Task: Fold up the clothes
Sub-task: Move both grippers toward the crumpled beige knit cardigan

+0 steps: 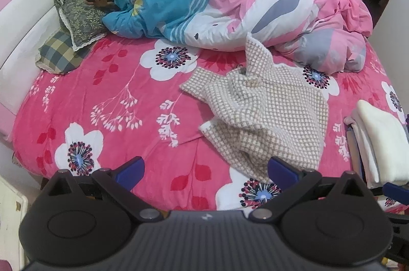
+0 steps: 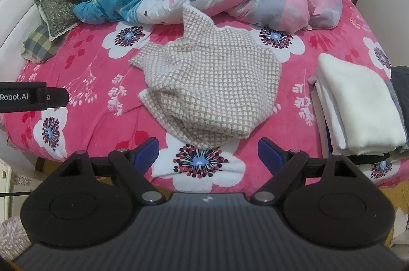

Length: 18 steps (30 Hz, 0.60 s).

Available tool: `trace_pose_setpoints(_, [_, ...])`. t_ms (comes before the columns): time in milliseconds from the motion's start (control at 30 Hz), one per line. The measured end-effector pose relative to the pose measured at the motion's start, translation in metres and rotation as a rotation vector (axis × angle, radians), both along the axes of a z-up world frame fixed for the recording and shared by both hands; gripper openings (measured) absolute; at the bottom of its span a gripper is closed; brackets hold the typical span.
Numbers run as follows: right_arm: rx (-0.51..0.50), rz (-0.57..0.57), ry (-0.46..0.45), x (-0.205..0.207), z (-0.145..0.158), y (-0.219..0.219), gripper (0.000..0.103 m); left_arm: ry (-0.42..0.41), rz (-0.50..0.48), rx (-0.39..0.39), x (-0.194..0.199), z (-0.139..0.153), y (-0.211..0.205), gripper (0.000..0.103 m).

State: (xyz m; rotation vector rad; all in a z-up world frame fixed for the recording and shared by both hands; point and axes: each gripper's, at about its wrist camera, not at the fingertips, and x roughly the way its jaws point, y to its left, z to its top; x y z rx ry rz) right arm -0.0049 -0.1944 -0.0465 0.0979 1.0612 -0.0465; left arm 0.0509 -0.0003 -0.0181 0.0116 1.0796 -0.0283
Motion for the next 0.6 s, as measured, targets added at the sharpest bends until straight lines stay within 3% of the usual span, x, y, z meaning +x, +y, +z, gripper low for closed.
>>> trace_pose_setpoints(600, [-0.030, -0.129, 0.027, 0.036, -0.005, 0.023, 0.084, 0.046, -0.080, -0.073, 0.071, -0.027, 0.032, 0.103])
